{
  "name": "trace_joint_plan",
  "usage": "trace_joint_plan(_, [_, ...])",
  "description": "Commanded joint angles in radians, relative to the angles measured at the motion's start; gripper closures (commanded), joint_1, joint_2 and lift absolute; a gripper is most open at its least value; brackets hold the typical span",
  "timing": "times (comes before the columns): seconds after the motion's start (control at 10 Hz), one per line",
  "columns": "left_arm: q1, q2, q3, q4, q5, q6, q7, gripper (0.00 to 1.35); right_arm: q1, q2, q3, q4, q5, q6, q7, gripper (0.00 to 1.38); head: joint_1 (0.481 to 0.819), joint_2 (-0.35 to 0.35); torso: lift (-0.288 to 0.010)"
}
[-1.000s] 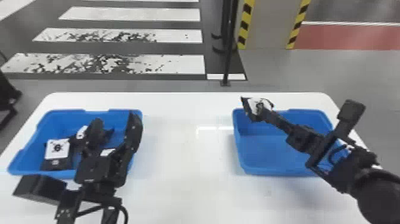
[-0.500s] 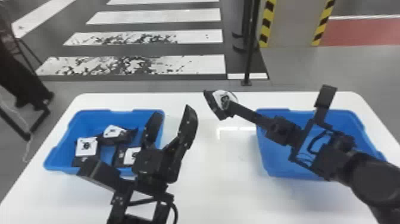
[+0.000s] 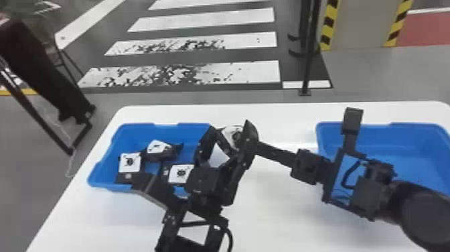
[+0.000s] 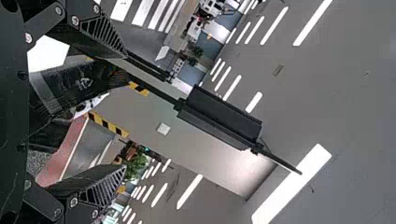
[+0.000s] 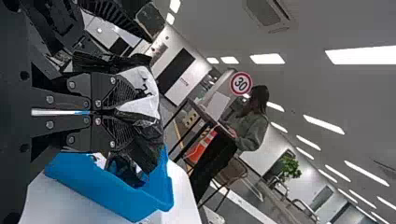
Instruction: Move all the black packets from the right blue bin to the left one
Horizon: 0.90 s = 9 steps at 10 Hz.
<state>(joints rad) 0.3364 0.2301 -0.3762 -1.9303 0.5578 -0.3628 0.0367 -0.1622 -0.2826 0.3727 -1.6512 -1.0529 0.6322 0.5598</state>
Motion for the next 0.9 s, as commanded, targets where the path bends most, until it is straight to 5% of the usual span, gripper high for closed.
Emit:
trace_joint_plan(0.0, [0.002,0.0,0.005,0.0,-0.007,0.022,0.0,0.22,-0.005,-0.001,0.012,-0.012,-0.012,-0.001,0.0,1.18,0.695,0.193,-0.168])
trace_joint_plan(0.1, [0.002,0.0,0.011,0.0,-0.007,0.039,-0.004,0.22,-0.005,-0.003,0.014,-0.016,-0.012,-0.001,0.0,1.18,0.695,0.196,-0.168])
trace_joint_plan(0.2, [0.005,-0.005,0.029,0.0,-0.041,0.056,-0.006,0.38,-0.005,-0.004,0.012,-0.019,-0.012,-0.001,0.0,1.18,0.695,0.199,-0.168])
trace_joint_plan(0.3, [0.01,-0.008,0.043,0.0,-0.071,0.051,-0.003,0.94,-0.005,-0.004,0.014,-0.021,-0.014,-0.001,0.0,1.18,0.695,0.2,-0.168])
trace_joint_plan(0.4, [0.01,-0.008,0.041,0.0,-0.081,0.034,0.003,1.08,-0.005,-0.006,0.02,-0.024,-0.014,-0.001,0.0,1.18,0.695,0.206,-0.168])
trace_joint_plan(0.8, [0.015,-0.009,0.047,0.0,-0.091,0.017,0.012,1.21,-0.002,-0.009,0.022,-0.024,-0.016,-0.006,0.0,1.18,0.695,0.225,-0.168])
